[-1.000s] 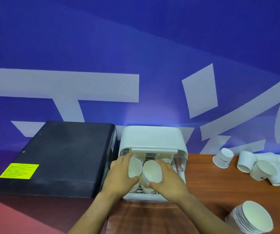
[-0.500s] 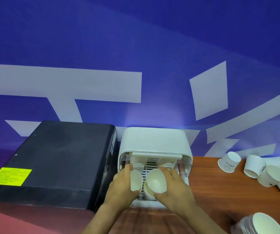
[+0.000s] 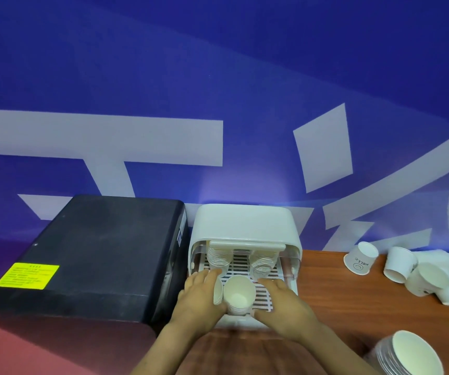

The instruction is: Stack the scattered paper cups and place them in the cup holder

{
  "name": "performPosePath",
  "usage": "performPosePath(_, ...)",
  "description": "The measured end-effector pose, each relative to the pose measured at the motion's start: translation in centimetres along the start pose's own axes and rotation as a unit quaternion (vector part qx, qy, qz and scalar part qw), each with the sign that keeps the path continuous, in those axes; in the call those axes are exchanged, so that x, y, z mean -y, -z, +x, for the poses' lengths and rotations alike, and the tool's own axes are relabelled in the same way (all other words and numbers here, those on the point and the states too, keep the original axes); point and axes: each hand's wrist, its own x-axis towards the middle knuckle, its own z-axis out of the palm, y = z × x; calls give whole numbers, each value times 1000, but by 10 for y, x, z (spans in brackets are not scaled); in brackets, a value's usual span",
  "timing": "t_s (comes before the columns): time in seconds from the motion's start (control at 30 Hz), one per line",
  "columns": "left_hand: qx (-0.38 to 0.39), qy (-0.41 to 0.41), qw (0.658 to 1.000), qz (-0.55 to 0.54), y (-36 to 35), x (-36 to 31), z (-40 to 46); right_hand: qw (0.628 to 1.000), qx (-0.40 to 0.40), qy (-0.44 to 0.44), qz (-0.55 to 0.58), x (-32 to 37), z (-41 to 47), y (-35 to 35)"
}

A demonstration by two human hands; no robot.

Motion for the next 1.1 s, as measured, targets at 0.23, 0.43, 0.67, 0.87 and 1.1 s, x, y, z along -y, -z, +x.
performPosePath(0.23,-39,-58,997,-22,-9,-36,-19,999,-30,-14,11,-30,-45,16)
performPosePath(0.43,-74,-96,992,-36,-24,-99,-32,997,-72,1,30,-68,-72,42)
performPosePath(0.67,-122,-149,978,-75,-67,-208,-35,988,-111,14,104,-161,-118,84)
performPosePath(0.87,-141,-174,969,-104,-126,-313,-37,986,-110,5,125,-267,-152,116)
performPosePath(1.1,-60,-128,986,-87,-173,-361,-32,988,-74,-34,132,-332,-158,135)
